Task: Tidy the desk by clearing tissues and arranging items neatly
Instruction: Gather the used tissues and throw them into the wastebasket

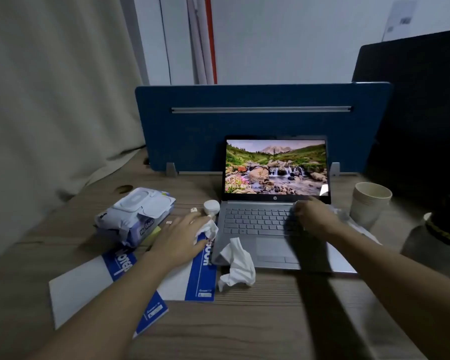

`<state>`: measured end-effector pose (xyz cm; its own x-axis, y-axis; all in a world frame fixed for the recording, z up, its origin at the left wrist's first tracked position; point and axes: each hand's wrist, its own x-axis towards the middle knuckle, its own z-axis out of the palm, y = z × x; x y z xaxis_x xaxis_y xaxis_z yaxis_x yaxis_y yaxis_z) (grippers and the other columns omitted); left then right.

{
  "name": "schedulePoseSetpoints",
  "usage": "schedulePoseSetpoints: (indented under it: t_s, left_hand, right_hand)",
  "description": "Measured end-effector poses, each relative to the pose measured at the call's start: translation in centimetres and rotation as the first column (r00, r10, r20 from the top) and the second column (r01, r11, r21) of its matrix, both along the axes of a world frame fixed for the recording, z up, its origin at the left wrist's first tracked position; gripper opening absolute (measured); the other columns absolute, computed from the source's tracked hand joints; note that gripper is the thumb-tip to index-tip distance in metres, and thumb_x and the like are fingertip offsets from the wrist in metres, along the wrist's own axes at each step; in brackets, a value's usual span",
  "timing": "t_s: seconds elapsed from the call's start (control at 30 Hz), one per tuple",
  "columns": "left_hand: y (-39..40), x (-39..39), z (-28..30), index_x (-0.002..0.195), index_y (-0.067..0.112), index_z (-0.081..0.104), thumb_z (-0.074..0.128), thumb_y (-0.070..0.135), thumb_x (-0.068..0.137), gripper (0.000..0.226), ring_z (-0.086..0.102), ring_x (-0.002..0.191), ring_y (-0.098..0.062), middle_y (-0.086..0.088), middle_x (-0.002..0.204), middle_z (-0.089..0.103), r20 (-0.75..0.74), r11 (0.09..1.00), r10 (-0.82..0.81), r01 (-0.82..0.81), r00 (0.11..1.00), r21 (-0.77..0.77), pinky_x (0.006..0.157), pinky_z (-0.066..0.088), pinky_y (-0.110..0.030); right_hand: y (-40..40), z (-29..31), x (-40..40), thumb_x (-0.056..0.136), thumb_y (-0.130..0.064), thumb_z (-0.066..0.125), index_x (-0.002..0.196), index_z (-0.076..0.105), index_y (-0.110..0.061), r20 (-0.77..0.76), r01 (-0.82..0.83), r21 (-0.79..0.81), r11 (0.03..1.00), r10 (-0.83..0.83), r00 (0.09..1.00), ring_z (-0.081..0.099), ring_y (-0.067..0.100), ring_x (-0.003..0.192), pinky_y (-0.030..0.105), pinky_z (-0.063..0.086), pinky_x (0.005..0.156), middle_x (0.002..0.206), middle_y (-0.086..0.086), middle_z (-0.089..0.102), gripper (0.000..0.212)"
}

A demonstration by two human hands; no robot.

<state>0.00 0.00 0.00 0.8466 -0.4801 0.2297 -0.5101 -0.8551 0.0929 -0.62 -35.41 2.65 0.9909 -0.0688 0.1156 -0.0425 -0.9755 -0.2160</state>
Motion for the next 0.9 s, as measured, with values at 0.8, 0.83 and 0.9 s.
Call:
schedulePoseSetpoints:
  t_s: [0.8, 0.83, 0.9]
  left_hand:
    - [-3.1, -4.4, 6.5, 0.123, 0.014, 0.065, 0.068, 0.017, 0.086, 0.037, 0.058, 0.109, -0.024, -0.007, 0.124, 0.062, -0.070, 0.880, 0.046, -0.074, 0.997, -0.468, 0.090, 0.045, -0.034]
    - [-3.5, -4.6, 6.8, 0.125, 0.014, 0.063, 0.070, 0.017, 0.085, 0.040, 0.057, 0.111, -0.023, -0.007, 0.126, 0.061, -0.085, 0.870, 0.034, -0.071, 0.996, -0.488, 0.089, 0.043, -0.031]
    - [-4.4, -5.1, 7.4, 0.129, 0.014, 0.061, 0.073, 0.017, 0.084, 0.047, 0.056, 0.114, -0.022, -0.007, 0.131, 0.058, -0.116, 0.845, 0.010, -0.071, 0.993, -0.530, 0.089, 0.041, -0.028]
  right_hand:
    - [6.8, 7.0, -7.7, 0.095, 0.000, 0.047, 0.104, 0.072, -0.008, 0.103, -0.173, 0.835, 0.523, 0.160, 0.982, 0.063, 0.023, 0.105, 0.030, 0.056, 0.090, 0.128, 0.016, 0.059, 0.028]
    - [7.2, 7.1, -8.0, 0.096, 0.001, 0.045, 0.106, 0.071, -0.005, 0.093, -0.168, 0.857, 0.487, 0.176, 0.980, 0.062, 0.024, 0.107, 0.029, 0.056, 0.089, 0.128, 0.017, 0.058, 0.029]
    - [7.8, 7.4, -8.6, 0.097, 0.001, 0.043, 0.107, 0.070, -0.003, 0.084, -0.172, 0.884, 0.435, 0.215, 0.973, 0.061, 0.024, 0.109, 0.024, 0.057, 0.084, 0.126, 0.015, 0.057, 0.029]
